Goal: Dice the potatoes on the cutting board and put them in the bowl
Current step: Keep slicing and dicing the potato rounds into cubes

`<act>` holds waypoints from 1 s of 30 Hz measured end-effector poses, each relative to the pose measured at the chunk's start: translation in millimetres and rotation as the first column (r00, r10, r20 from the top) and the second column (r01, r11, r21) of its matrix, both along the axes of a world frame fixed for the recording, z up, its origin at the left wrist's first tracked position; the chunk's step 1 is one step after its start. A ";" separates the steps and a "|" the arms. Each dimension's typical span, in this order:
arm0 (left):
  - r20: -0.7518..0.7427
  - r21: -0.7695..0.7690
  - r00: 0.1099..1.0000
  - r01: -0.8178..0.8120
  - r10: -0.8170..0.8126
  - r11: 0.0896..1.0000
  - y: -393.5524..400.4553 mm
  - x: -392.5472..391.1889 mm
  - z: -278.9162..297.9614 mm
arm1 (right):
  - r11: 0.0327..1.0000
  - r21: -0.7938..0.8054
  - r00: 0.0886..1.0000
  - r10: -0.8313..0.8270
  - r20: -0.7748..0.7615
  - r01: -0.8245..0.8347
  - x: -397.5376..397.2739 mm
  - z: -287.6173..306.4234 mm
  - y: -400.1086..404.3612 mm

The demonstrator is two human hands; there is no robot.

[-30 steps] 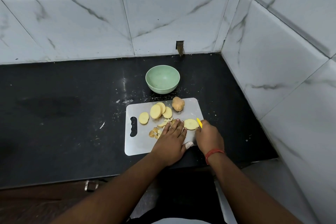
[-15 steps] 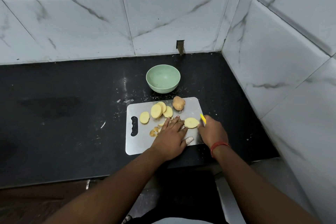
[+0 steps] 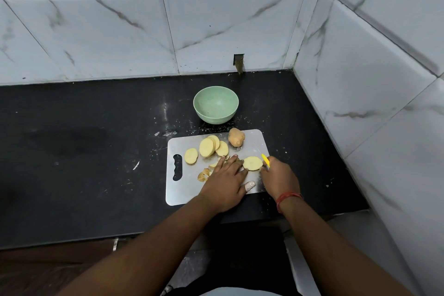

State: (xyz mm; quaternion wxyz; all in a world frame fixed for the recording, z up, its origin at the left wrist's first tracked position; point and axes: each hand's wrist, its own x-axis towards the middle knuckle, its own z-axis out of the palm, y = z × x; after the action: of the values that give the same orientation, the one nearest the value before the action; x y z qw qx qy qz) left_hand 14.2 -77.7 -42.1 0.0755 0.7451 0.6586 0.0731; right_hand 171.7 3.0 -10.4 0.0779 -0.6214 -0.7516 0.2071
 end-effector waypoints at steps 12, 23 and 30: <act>-0.192 0.030 0.961 0.208 -0.199 0.978 6.8 1.6 0.6 | 0.975 -0.214 0.967 -0.114 -0.228 0.065 0.8 10.5 -6.4; -0.236 -0.122 0.937 0.235 -0.258 0.964 19.2 2.0 14.9 | 0.954 -0.295 0.997 0.066 0.045 -0.049 5.8 16.2 -23.6; -0.198 -0.119 0.945 0.242 -0.262 0.963 20.8 -1.2 11.2 | 0.923 -0.384 0.980 0.104 0.169 -0.031 -1.5 18.8 -22.3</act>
State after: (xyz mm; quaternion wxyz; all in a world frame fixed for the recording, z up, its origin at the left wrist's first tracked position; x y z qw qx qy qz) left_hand 13.1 -56.9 -30.9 0.0483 0.8225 0.5647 -0.0477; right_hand 170.2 -19.2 8.5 -0.1217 -0.6149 -0.7223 0.2920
